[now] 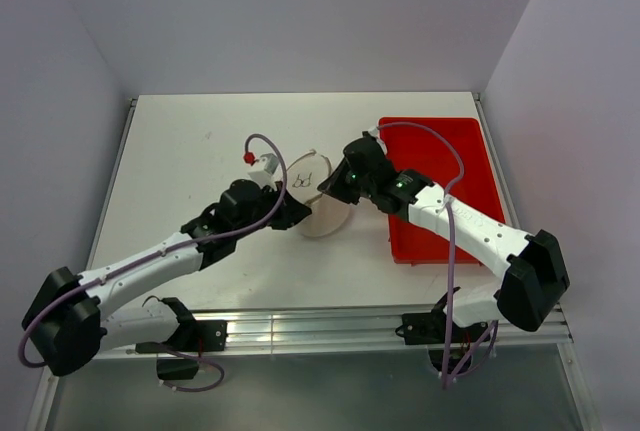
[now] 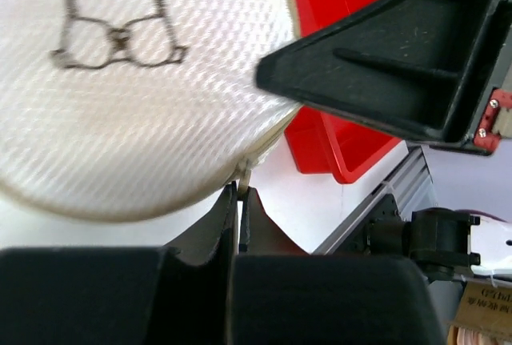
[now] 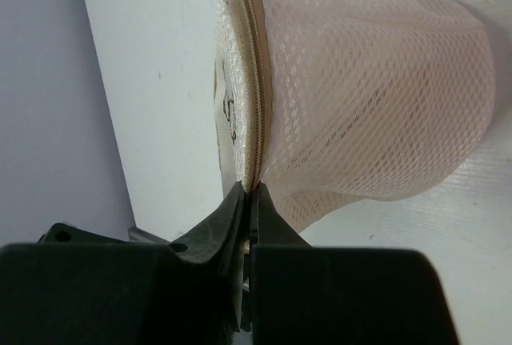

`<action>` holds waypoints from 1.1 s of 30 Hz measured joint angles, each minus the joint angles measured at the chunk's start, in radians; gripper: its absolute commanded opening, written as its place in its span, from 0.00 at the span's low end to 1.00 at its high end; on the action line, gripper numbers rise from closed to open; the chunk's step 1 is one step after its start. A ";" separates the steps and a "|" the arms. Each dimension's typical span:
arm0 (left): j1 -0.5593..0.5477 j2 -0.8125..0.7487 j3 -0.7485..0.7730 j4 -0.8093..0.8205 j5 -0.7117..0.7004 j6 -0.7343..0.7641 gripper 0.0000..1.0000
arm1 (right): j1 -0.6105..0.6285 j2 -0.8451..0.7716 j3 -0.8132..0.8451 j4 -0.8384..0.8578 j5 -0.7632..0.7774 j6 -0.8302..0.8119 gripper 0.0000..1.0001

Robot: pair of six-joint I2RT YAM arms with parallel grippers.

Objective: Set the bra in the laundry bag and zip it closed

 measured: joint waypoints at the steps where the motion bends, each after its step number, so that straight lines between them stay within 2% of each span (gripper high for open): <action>1: 0.015 -0.023 -0.011 -0.011 0.001 -0.001 0.00 | -0.001 0.006 0.006 0.002 -0.003 -0.002 0.00; 7: 0.116 -0.111 -0.058 -0.075 -0.019 -0.005 0.00 | -0.031 0.041 0.026 -0.007 -0.032 -0.061 0.00; 12: 0.243 -0.172 -0.118 -0.186 -0.060 -0.005 0.00 | -0.109 0.086 0.073 -0.032 -0.075 -0.139 0.00; 17: 0.281 -0.225 -0.143 -0.241 -0.025 0.004 0.00 | -0.146 0.153 0.143 -0.031 -0.113 -0.183 0.00; 20: 0.262 -0.264 -0.144 -0.222 0.048 0.008 0.14 | -0.146 0.160 0.144 -0.029 -0.136 -0.187 0.00; 21: 0.237 -0.277 -0.144 -0.204 0.072 0.011 0.30 | -0.146 0.161 0.144 -0.027 -0.141 -0.188 0.00; 23: 0.162 -0.283 -0.140 -0.161 0.089 0.016 0.47 | -0.146 0.165 0.144 -0.026 -0.155 -0.188 0.00; 27: 0.055 -0.229 -0.121 -0.074 0.135 0.019 0.54 | -0.146 0.166 0.144 -0.026 -0.164 -0.187 0.00; 33: 0.035 -0.072 -0.115 0.056 0.155 0.009 0.59 | -0.146 0.166 0.144 -0.027 -0.174 -0.187 0.00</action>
